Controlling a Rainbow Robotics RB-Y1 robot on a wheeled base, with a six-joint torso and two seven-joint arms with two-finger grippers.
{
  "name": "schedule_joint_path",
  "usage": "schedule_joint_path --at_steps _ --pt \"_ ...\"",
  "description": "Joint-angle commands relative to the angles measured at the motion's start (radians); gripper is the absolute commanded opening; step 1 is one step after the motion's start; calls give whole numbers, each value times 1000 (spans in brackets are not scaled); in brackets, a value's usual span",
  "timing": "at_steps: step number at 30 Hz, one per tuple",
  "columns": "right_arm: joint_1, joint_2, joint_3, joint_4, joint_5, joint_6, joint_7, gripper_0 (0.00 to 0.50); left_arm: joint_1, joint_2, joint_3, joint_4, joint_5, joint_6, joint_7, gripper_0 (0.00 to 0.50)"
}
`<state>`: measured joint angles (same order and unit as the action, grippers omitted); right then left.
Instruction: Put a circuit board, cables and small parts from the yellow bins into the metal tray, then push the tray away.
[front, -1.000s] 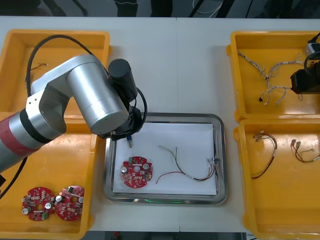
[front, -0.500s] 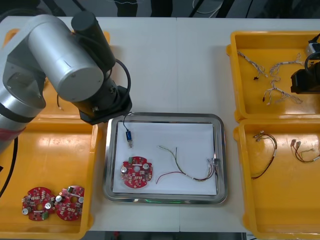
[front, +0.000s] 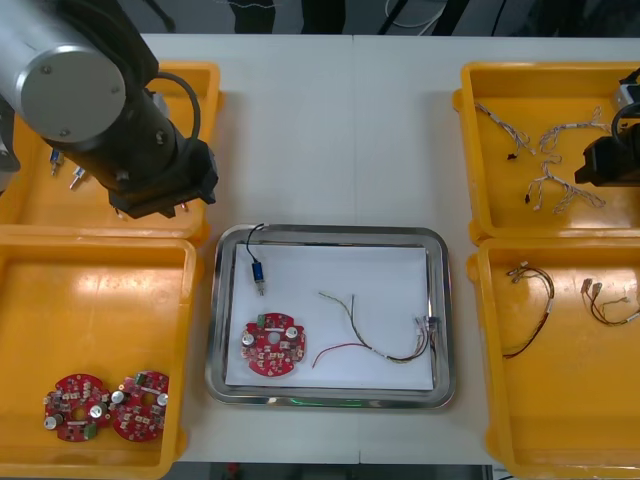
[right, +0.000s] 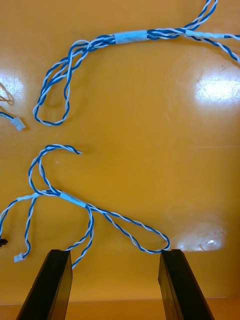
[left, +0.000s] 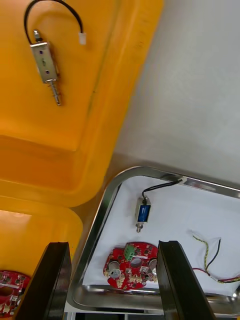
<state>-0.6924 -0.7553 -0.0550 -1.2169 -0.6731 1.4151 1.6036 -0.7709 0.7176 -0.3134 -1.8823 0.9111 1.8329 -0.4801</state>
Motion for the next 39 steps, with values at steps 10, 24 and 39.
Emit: schedule_joint_path --at_steps 10,24,39 --pt "-93 -47 -23 -7 -2 62 231 500 -61 52 128 183 45 -46 -229 500" --pt "-259 -12 18 300 -13 -35 483 500 -61 56 169 345 -4 -153 -365 500" --pt "-285 30 218 335 -54 -91 575 500 -61 59 198 446 -6 -277 -440 500"
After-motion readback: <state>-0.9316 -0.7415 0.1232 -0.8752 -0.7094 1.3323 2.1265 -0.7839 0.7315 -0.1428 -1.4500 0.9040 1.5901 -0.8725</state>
